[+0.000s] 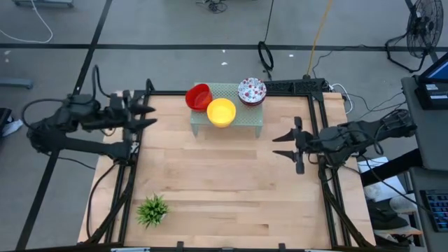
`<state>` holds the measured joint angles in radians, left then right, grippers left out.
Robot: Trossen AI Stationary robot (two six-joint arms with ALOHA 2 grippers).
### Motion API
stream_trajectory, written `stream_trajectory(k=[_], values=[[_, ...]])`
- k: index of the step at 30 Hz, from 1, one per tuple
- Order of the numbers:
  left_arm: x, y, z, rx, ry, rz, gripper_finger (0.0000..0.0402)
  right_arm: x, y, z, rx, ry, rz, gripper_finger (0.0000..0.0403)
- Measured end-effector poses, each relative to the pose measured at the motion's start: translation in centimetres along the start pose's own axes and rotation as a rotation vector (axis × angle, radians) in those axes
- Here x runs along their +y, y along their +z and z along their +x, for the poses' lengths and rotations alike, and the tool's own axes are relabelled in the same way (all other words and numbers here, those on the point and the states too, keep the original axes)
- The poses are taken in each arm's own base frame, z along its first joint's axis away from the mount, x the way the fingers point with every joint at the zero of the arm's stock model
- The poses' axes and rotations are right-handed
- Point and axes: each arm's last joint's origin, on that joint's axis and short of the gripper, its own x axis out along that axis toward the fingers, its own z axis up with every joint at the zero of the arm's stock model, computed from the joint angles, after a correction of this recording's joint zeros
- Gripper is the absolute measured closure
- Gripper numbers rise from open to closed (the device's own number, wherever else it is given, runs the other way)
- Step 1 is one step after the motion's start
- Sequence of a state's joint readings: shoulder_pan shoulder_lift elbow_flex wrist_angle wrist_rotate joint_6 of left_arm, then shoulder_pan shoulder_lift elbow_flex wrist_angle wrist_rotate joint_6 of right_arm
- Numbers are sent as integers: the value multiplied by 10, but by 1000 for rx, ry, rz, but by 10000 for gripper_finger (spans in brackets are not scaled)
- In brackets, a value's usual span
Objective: Pick & Place Mini bowls
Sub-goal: Return to Home Position
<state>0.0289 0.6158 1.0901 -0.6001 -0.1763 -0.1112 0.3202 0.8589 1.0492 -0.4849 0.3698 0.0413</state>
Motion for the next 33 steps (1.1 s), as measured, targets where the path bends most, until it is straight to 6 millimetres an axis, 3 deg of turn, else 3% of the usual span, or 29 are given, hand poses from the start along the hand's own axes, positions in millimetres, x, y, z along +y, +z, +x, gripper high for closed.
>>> stream_trajectory(k=[5, 13, 20, 26, 33], values=[[2, -13, -24, 86, -99, -16, 208, 1, -36, 6, -45, 3, 52, 243], [5, -13, -39, 41, -102, -105, 207, 3, -92, 19, -180, 18, 178, 243], [5, -13, -39, 42, -98, -130, 203, 4, -131, 24, -332, 32, 236, 243], [5, -13, -39, 52, -95, -145, 201, 2, -153, 21, -456, 44, 282, 243], [5, -35, -22, 111, -51, -197, 201, 0, -175, 19, -513, 49, 302, 243]])
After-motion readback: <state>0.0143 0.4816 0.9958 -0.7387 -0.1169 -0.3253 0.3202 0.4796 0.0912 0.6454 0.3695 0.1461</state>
